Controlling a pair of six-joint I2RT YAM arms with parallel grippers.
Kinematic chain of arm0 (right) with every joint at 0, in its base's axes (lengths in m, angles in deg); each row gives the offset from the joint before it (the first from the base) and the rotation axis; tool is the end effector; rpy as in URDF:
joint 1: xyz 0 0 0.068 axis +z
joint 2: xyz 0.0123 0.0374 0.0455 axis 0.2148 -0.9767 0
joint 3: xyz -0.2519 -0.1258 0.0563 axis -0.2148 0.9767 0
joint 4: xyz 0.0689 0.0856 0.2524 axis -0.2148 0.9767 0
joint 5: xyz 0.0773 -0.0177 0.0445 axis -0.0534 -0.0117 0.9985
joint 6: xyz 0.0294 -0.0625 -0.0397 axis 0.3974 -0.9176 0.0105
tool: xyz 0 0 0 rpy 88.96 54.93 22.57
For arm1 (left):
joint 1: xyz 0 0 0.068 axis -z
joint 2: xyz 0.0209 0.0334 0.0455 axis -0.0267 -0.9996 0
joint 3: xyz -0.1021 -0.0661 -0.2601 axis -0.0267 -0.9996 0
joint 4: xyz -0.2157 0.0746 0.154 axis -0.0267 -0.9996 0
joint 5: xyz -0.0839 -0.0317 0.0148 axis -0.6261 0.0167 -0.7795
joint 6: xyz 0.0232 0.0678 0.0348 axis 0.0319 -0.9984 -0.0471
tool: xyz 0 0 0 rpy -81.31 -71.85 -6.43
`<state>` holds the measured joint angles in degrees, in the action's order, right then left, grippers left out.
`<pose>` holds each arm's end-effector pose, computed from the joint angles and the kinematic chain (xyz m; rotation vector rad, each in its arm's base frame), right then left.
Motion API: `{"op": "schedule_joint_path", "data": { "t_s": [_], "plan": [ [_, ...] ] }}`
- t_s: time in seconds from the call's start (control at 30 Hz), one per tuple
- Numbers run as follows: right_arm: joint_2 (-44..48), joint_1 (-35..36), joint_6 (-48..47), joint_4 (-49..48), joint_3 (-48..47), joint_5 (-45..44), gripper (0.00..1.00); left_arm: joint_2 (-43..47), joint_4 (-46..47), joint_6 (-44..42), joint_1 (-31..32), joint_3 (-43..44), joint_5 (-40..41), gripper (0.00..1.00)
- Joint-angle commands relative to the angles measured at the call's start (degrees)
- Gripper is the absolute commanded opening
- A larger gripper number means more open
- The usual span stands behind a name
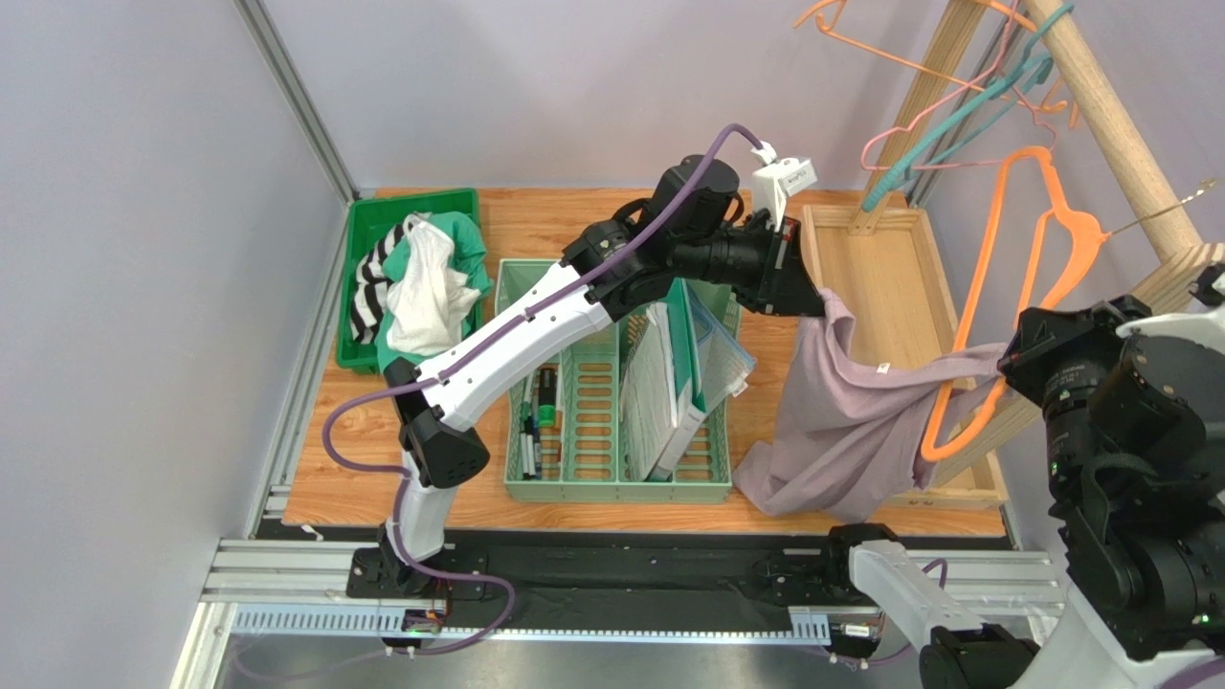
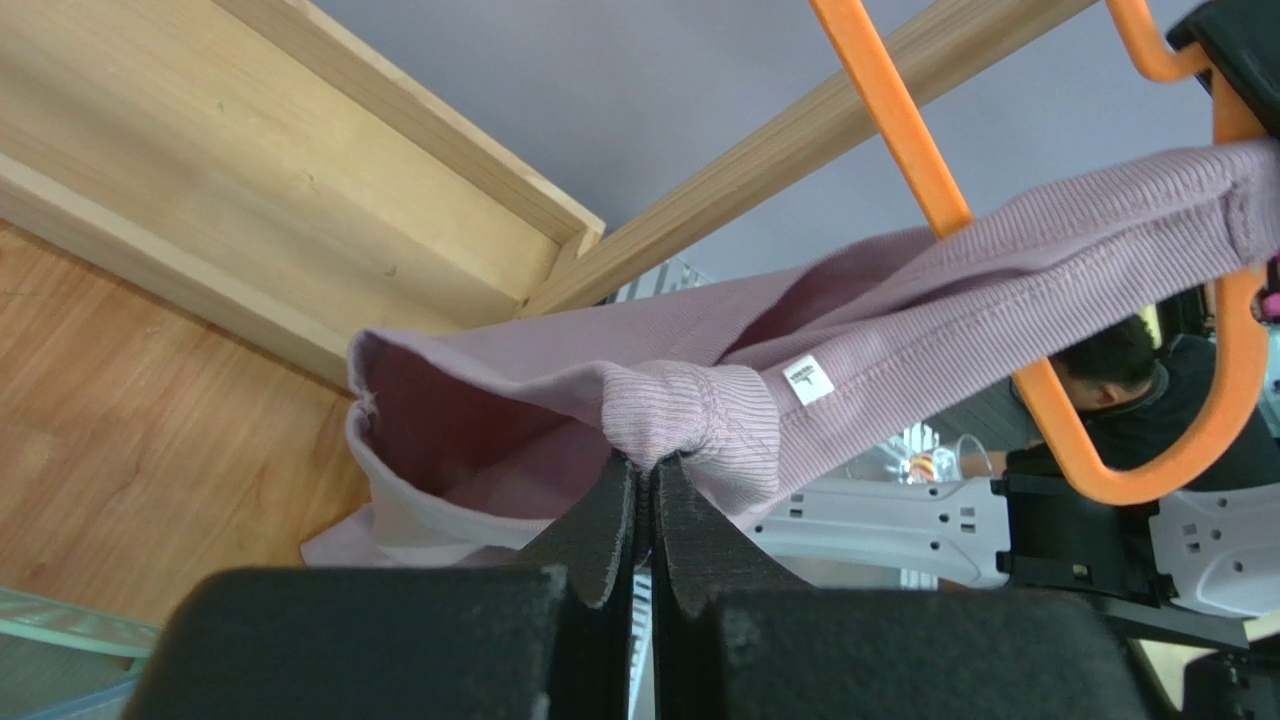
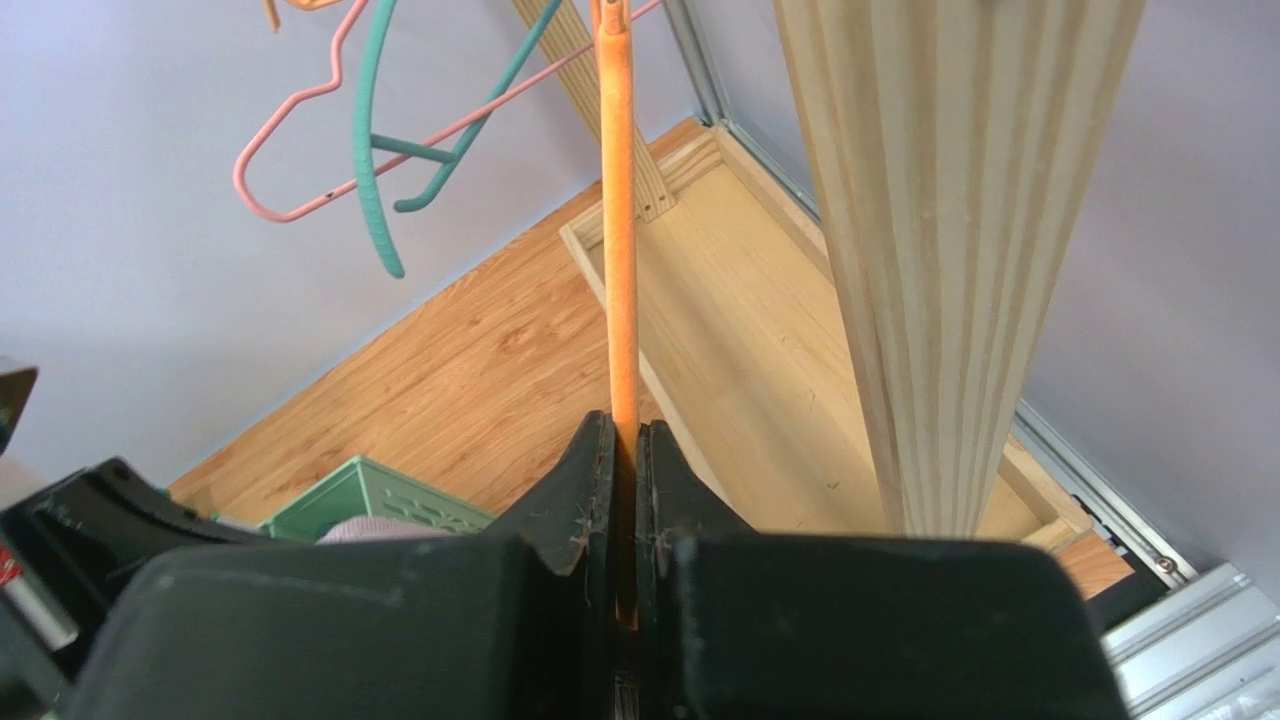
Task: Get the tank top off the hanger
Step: Place the hanger at the clothesline.
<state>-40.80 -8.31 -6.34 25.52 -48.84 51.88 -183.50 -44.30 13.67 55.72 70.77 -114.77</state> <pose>0.0327 -0.0290 0.5630 0.6536 1.6703 -0.0592 0.2376 -0.4309 0.4717 0.8147 1.9657 -1.5098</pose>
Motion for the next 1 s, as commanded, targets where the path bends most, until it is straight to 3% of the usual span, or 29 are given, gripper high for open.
{"op": "schedule_joint_path", "data": {
  "t_s": [0.0, 0.47, 0.83, 0.93, 0.97],
  "plan": [
    [-3.09, 0.03, 0.28, -2.05, -2.4, -5.25, 0.0, 0.5, 2.44, 0.92, 0.49, 0.56, -1.86, 0.0],
    [-7.93, 0.03, 3.79, -2.84, -1.43, -10.44, 0.0, 0.42, 1.92, 0.57, 0.58, 0.74, -2.56, 0.0],
    [-5.56, 0.03, 7.75, -2.75, 6.21, -10.09, 0.0, 1.12, -0.11, -0.4, 0.58, 0.39, -2.56, 0.0],
    [-4.16, 0.03, 6.53, -3.54, 7.7, -8.33, 0.12, 1.64, -0.46, -0.75, 0.58, 0.13, -2.3, 0.0],
    [-3.55, 0.03, 5.82, -3.8, 8.93, -7.81, 0.22, 1.82, -0.46, -0.93, 0.58, 0.12, -2.3, 0.0]
  ]
}}
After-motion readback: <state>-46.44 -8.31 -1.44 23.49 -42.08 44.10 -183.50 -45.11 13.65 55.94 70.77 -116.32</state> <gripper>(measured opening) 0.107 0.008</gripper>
